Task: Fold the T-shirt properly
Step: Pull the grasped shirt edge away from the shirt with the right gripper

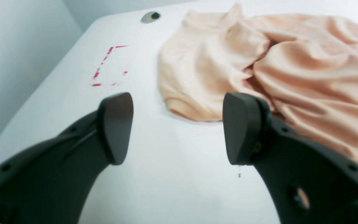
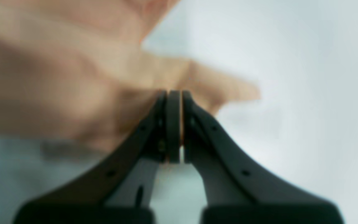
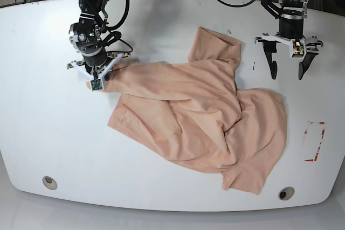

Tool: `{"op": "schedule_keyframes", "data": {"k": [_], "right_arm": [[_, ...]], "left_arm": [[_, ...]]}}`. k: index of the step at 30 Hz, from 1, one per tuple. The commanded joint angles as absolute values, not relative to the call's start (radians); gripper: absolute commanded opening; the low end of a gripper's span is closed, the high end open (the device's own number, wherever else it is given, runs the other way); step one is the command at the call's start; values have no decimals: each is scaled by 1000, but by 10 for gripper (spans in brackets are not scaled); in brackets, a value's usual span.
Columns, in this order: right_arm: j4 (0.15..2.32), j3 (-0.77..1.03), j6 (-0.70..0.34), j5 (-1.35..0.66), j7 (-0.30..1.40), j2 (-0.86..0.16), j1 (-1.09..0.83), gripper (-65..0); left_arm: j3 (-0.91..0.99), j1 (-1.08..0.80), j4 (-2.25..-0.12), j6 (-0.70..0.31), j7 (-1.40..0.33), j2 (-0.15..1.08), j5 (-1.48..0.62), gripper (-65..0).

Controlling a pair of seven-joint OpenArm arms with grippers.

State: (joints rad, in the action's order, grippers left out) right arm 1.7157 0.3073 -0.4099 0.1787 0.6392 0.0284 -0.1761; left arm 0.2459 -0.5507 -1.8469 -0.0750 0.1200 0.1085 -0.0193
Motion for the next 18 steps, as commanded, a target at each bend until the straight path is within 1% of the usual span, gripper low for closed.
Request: {"op": "schedule_keyframes", "data": {"k": [1,18], "right_arm": [[1774,324,-412,167,623,28,-169,-646],[1931,357,-407,164,703,26,-258,-647]], "left_arm": [[246,-558,-1873,-67,143,116,-18,-225],[255,-568,-1907,-66,132,117,-26,-225]]}}
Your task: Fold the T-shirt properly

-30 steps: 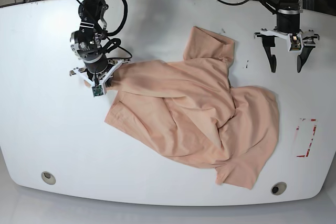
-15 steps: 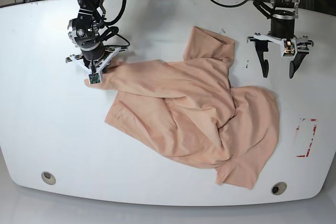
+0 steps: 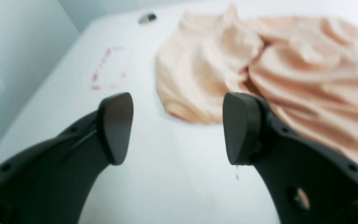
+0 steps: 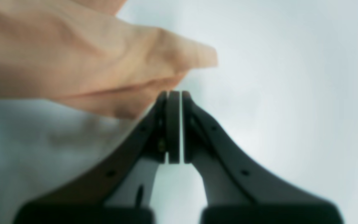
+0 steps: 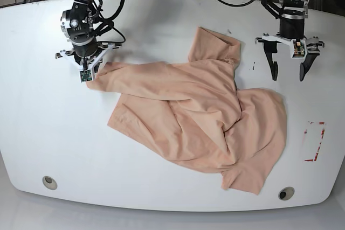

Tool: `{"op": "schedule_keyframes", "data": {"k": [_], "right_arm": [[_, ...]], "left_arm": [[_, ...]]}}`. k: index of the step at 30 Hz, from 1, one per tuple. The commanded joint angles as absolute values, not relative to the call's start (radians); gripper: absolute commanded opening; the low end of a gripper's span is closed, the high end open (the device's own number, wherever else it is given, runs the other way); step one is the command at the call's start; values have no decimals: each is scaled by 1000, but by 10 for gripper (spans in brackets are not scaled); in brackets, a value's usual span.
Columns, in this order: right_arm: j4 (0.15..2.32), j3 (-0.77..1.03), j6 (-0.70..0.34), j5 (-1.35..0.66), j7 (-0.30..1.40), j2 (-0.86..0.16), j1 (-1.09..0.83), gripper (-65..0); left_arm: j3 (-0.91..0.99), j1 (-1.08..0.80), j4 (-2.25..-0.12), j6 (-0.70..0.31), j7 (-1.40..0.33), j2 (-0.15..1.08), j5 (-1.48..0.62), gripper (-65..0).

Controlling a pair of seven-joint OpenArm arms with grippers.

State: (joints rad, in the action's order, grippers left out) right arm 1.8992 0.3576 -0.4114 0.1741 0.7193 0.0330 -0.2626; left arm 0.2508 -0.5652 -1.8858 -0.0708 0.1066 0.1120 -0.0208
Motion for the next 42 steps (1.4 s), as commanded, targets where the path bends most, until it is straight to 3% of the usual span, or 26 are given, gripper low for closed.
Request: {"op": "schedule_keyframes", "data": {"k": [1,12,24,28,36,42], "right_arm": [[1937,357,-407,163,707,26,-262,-647],[1984,342,-415,166,717,28,-292,-637],[1977,323,-424,156,688,20,-326,-650],[1978,338,-421,146,696,13,-337,-592],[1969,335,-416,139,699,12,-333,-396],[1961,339,-415,151,699,15,-314,-409]], "left_arm": [[256,-568,-1906,-66,133,118,-26,-225],[255,-550,-1914,-62,121,119,-20,-224],[240,-360,-1917,-79,-60,136,-130,-226],[246,-352,-1926,-68,-61,168,-162,-225],[248,-302,-1923,-69,-93,181,-165,-218],[250,-267,-1903,-68,-122,176,-153,-207]]}}
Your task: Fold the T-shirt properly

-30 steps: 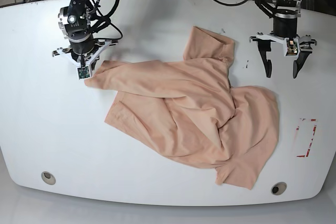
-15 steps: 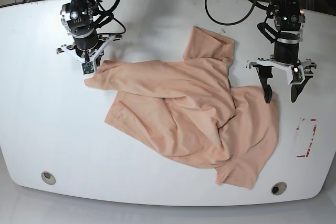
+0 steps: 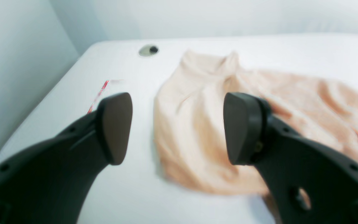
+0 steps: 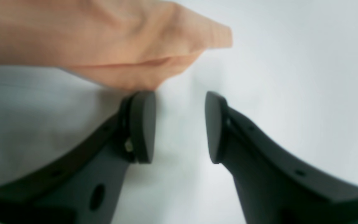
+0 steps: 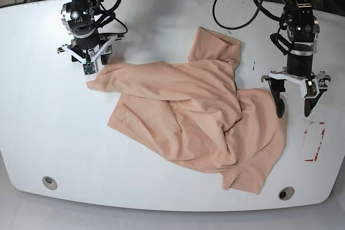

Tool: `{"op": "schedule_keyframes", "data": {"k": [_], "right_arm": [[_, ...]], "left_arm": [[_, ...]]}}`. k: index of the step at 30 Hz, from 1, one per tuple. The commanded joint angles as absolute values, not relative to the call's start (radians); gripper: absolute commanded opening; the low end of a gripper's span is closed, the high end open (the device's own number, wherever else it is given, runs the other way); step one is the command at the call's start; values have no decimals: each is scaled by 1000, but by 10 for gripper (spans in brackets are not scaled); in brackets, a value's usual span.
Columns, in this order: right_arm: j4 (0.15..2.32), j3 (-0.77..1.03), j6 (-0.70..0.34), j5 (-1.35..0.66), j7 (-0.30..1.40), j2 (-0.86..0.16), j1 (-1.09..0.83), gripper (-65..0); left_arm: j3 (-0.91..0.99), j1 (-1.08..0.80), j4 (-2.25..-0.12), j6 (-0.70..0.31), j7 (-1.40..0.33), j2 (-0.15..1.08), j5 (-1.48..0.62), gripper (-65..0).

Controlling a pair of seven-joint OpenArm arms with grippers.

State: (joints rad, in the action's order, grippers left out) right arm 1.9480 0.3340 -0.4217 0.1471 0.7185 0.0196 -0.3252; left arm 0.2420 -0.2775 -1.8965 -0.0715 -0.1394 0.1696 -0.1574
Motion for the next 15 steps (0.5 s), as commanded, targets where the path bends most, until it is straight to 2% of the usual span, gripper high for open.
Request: {"op": "schedule_keyframes", "data": {"k": [1,4,10,12,15], "right_arm": [[1959,339,-415,151,699,16,-311,-410],[1955,325,-417,156,681,25,-312,-423],[1950,326,-416,119,688,35,-308,-409],[1945,324,-417,82,700,35,-303,-399],[1943,327,-423,-65,761,34,-285,-347]], "left_arm": [[251,-257,-1899,-68,-128,176,-152,-204],[252,-221,-1875,-66,-130,174,-150,-181],[253,-208,-1855,-65,-118,168,-146,-165],[252,-220,-1854,-64,-110,168,-142,-166],[249,-285,-1876,-71,-88,173,-138,-188]]}}
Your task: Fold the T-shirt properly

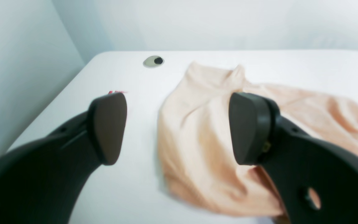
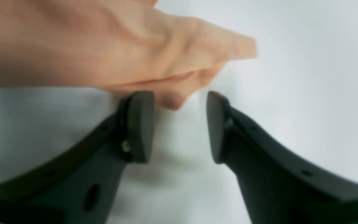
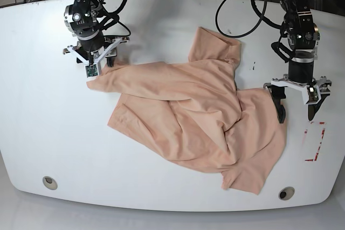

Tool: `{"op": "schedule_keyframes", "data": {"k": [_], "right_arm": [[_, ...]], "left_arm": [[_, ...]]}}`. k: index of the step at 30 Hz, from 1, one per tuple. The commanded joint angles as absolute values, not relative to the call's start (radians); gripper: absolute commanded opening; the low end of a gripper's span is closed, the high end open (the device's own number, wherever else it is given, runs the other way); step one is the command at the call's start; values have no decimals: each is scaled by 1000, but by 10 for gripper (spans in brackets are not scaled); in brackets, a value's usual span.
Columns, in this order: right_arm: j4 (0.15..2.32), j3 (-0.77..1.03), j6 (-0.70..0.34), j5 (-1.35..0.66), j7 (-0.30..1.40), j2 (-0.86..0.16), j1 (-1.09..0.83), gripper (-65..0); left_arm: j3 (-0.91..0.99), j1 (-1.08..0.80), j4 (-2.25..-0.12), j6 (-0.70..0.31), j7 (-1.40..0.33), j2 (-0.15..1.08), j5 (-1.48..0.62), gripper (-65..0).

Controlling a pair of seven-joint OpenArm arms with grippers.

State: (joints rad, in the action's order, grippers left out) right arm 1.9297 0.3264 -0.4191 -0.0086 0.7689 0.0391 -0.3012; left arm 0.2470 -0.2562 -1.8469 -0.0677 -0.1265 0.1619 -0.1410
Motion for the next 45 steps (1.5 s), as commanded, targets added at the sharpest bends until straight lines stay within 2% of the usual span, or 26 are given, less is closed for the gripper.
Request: {"op": "schedule_keyframes", "data": {"k": [1,7,9,13,29,45], "right_arm": [[1940,327,-424,-93,773,32,-282,-330],[1927,324,-429,-193,820,24,-262,-238],[1938,323,-442,-206,830,7,-255,-177],[1943,322,-453,-213,827,-1,-251,-150],[1954,443,-433,-392,827,-30,-277,-205],[1901,381,-432,-349,811,-31,-258,-204]], "left_arm": [[248,-298,-1879,-71,-85,173,-137,-190],[249,-348,-1892,-72,-71,173,-139,-196],[252,-365,-1897,-70,-68,179,-149,-191],[252,-377,-1905,-70,-67,180,-152,-190],[257,-394,-1920,-70,-66,192,-149,-187],[249,-389,-1892,-72,-64,196,-151,-189]]}}
